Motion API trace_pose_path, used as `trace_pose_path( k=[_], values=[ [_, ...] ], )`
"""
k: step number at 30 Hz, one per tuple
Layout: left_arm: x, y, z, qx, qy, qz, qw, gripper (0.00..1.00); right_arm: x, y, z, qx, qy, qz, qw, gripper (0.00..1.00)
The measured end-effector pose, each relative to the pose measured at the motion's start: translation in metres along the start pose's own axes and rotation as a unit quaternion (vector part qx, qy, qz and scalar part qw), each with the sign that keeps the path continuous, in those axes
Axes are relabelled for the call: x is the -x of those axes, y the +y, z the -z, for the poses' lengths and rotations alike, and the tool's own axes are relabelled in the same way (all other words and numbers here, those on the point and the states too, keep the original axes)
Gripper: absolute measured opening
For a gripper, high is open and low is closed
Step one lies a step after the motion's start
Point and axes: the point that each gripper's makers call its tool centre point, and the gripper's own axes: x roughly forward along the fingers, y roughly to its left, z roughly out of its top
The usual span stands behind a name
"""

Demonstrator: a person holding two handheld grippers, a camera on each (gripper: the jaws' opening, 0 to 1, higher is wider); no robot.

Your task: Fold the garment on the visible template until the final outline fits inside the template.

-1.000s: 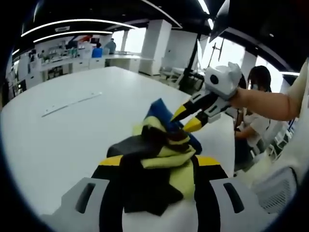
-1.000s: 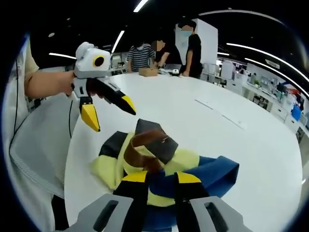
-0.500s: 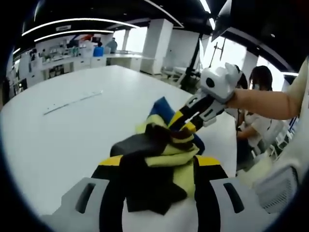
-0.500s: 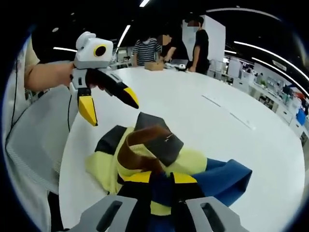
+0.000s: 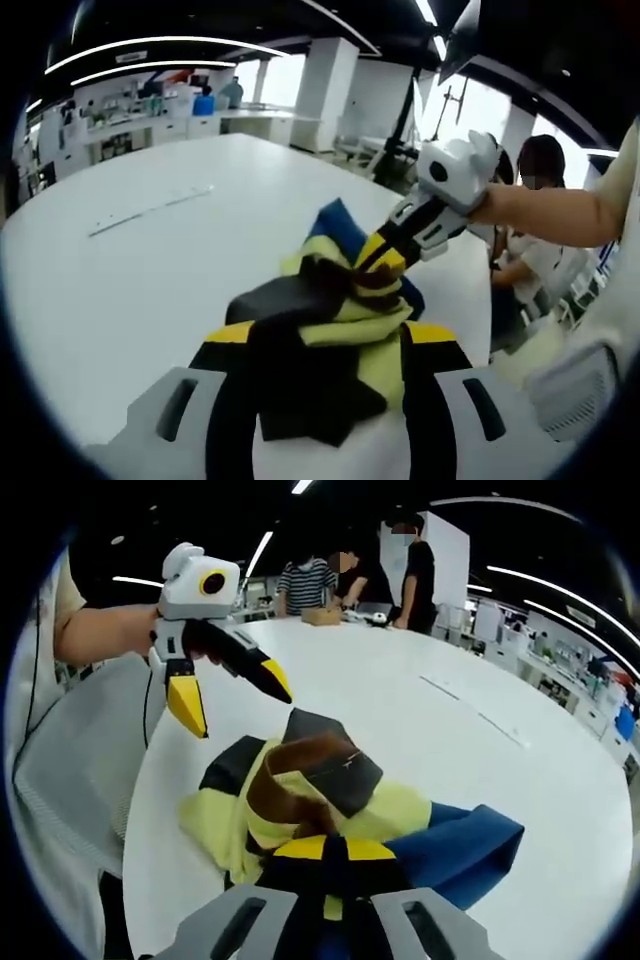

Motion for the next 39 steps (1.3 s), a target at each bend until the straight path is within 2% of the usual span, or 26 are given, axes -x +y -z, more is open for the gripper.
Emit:
trace_pose_path(
  k=[9,20,34,39],
  values=[
    [-0.008,0.0,-0.003,-0.009,0.006,0.003,0.9999,0.52,0.019,-0.005,-0.004,-0.011,-0.019,0.013,0.9997,0.0],
    [-0.016,0.001,-0.006,-0.021,0.012,0.003,0.9997,0.49,0.044,-0.025,0.004,-0.046,-0.041,0.051,0.9967,0.0],
    [-0.038,-0.002,-0.017,-0.064,0.026,0.005,0.9976,0.4,0.068,-0.041,0.02,-0.087,-0.056,0.085,0.991,0.0],
    [-0.045,0.002,-0.022,-0.078,0.029,-0.001,0.9965,0.31,0.069,-0.042,0.023,-0.091,-0.056,0.087,0.9904,0.0]
  ],
)
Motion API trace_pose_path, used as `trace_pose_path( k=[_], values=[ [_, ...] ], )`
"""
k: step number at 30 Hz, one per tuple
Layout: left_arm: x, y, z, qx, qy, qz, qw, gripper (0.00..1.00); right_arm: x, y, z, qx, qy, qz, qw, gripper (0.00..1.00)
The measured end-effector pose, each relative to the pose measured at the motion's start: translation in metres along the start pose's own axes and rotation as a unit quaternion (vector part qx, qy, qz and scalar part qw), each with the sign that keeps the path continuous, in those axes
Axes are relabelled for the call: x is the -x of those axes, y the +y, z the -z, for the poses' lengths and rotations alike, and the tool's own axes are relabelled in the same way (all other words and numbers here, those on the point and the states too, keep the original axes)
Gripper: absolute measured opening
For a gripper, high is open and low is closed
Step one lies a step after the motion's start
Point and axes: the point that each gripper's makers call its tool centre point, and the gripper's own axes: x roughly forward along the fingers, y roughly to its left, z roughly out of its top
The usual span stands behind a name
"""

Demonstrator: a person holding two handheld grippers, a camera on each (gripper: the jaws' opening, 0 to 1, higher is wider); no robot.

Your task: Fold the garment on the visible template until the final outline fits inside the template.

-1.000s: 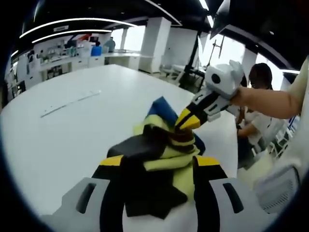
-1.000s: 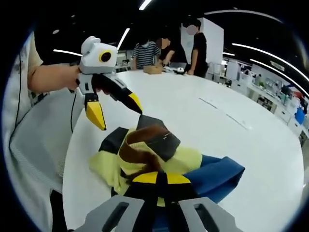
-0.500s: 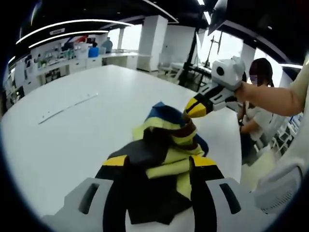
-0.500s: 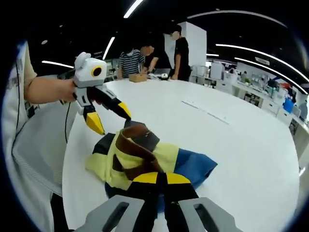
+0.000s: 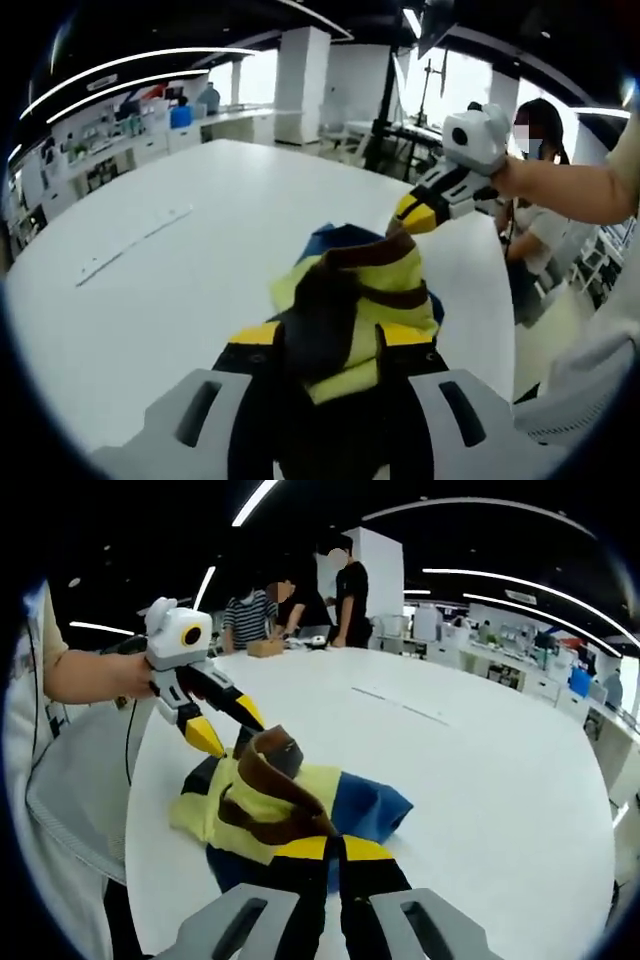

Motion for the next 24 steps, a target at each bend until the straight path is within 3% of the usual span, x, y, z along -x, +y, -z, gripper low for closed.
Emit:
trace_pose_path(
  k=[10,16,21,24],
  values=[
    [-0.016,0.01,-0.018,-0.011,-0.012,0.01,0.9998,0.3,0.0,-0.001,0.004,-0.004,0.001,-0.001,1.0,0.0],
    [-0.025,0.009,-0.023,-0.068,-0.008,0.047,0.9965,0.3,0.0,-0.001,0.004,-0.003,0.001,-0.002,1.0,0.0],
    [-0.029,0.005,-0.022,-0.124,0.001,0.096,0.9876,0.25,0.0,0.0,0.004,-0.002,0.0,-0.004,1.0,0.0],
    [-0.031,0.008,-0.017,-0.139,0.012,0.102,0.9849,0.23,0.001,0.0,0.004,-0.002,0.001,-0.004,1.0,0.0]
  ],
)
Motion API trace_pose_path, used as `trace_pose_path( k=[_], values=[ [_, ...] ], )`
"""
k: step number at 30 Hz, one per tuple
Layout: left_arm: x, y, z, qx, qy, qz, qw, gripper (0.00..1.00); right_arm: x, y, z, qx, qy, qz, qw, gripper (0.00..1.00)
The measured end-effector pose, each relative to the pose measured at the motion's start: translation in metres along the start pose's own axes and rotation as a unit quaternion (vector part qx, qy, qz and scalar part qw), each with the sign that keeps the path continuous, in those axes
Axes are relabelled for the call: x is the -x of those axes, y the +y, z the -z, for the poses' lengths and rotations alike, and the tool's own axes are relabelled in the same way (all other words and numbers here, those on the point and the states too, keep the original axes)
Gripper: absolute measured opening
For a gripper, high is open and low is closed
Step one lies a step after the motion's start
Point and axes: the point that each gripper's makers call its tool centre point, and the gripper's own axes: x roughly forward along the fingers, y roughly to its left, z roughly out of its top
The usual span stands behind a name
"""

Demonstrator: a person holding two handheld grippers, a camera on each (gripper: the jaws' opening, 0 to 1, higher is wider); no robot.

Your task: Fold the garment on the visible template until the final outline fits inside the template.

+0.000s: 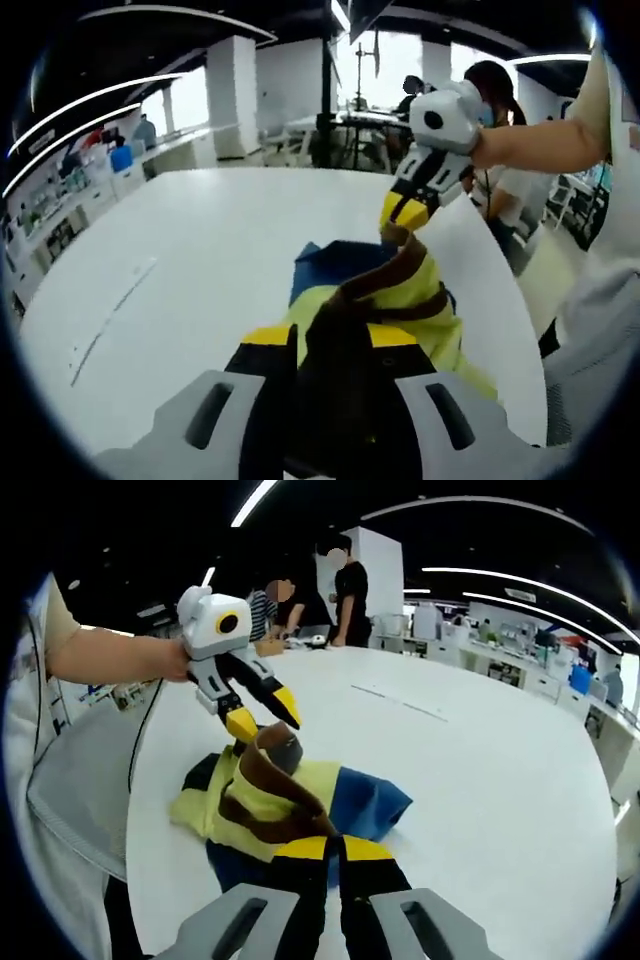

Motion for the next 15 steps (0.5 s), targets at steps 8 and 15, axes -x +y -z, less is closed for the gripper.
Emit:
trace_pose_path(
  k=[8,15],
  values=[
    [-0.007,0.005,-0.006,-0.016,-0.003,0.008,0.9998,0.19,0.0,0.0,0.001,0.0,0.0,-0.001,1.0,0.0],
    [-0.015,0.0,-0.007,-0.052,0.016,0.026,0.9982,0.13,-0.001,0.0,0.0,-0.001,0.0,-0.003,1.0,0.0]
  ],
)
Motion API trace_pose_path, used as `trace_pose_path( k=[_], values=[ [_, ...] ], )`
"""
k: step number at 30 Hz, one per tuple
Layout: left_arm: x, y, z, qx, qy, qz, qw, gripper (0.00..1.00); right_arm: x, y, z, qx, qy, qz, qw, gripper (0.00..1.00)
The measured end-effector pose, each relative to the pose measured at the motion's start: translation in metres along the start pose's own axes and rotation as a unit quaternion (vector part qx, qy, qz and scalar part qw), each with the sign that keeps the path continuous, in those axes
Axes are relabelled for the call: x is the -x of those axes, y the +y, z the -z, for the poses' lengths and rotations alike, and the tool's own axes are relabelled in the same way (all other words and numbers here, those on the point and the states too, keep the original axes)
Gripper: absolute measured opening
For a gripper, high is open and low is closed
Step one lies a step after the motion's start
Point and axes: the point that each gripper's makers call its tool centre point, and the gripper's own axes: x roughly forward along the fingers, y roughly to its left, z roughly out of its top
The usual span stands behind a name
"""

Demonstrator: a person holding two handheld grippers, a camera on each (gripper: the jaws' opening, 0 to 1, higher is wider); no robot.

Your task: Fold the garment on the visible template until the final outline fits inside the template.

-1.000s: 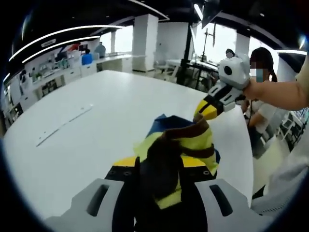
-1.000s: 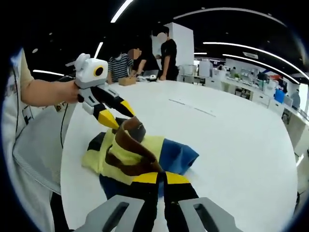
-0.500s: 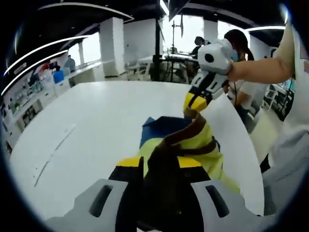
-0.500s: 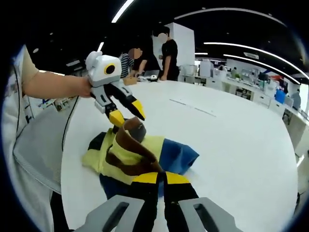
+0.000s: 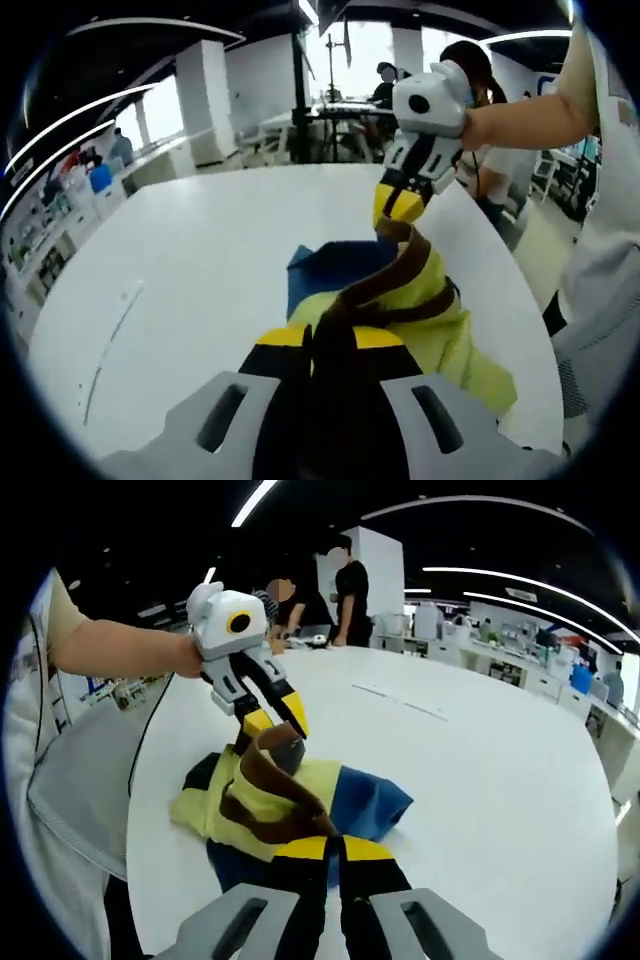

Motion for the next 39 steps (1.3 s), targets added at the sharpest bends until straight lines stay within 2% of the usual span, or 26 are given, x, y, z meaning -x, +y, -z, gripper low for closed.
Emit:
trace_pose_path(
  k=[6,12,17,22,31,39],
  values=[
    [-0.001,0.005,0.005,0.012,0.006,0.006,0.9999,0.16,0.0,0.0,0.0,0.001,0.001,0.0,1.0,0.0],
    [-0.003,0.002,0.006,0.013,0.008,0.021,0.9997,0.11,0.001,0.0,0.0,0.001,0.003,0.0,1.0,0.0],
    [-0.005,0.001,0.003,0.008,0.007,0.024,0.9996,0.01,0.001,-0.001,0.001,0.001,0.004,0.0,1.0,0.0],
    [-0.003,-0.002,0.008,0.006,0.013,0.019,0.9997,0.0,0.001,-0.001,0.001,0.001,0.004,0.0,1.0,0.0],
    [0.015,-0.005,0.012,0.005,0.013,0.006,0.9999,0.0,0.001,0.0,-0.005,0.003,0.001,-0.002,1.0,0.0],
    [0.043,-0.006,0.013,0.026,-0.007,-0.024,0.9993,0.0,0.002,-0.001,-0.017,0.01,-0.003,0.0,0.9999,0.0]
  ],
)
